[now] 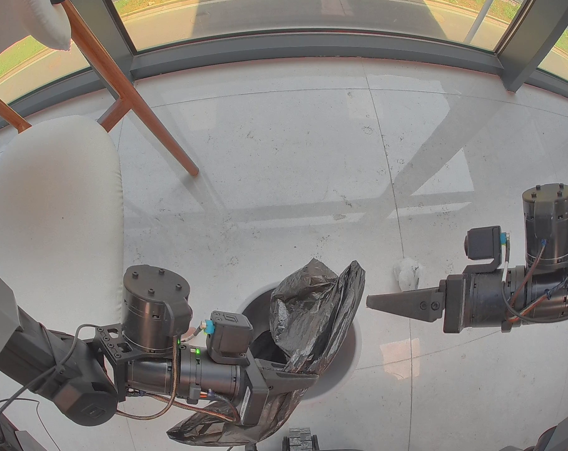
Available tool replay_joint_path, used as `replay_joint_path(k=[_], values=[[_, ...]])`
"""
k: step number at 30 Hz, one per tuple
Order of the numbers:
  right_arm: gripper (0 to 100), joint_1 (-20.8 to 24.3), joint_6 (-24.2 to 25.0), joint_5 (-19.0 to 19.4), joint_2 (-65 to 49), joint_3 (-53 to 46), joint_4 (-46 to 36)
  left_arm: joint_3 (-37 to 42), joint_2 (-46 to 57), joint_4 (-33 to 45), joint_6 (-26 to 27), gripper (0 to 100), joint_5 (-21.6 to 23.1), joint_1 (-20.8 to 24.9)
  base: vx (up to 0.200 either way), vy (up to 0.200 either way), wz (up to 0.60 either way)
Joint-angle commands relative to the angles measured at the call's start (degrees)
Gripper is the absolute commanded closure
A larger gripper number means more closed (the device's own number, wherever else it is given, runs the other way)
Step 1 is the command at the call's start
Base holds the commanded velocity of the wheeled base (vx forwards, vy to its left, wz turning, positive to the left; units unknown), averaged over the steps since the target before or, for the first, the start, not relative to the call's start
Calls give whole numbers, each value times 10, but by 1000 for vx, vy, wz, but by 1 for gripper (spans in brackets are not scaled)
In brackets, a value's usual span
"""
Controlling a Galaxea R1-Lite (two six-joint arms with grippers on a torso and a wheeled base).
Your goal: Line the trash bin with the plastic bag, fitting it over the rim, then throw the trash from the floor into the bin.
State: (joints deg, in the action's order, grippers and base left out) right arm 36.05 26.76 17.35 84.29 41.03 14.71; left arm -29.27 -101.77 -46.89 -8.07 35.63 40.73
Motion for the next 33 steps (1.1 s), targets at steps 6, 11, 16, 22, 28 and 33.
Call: replay_joint_path(k=[6,11,16,22,28,33], values=[[0,32,0,-34,39,4,-5,-38,15,40,51,100,-21,4,0,0,0],[0,40,0,-57,76,5,-3,-34,16,40,53,100,-21,15,0,0,0],[0,35,-1,-67,96,20,-4,-32,16,40,53,100,-22,24,0,0,0],[0,36,-1,-72,98,19,-4,-30,16,40,53,100,-23,25,0,0,0],[0,38,-2,-82,87,-15,-5,-32,12,40,52,100,-40,24,0,0,0],[0,52,-6,-82,68,-61,-4,-36,10,40,51,100,-49,23,0,0,0]])
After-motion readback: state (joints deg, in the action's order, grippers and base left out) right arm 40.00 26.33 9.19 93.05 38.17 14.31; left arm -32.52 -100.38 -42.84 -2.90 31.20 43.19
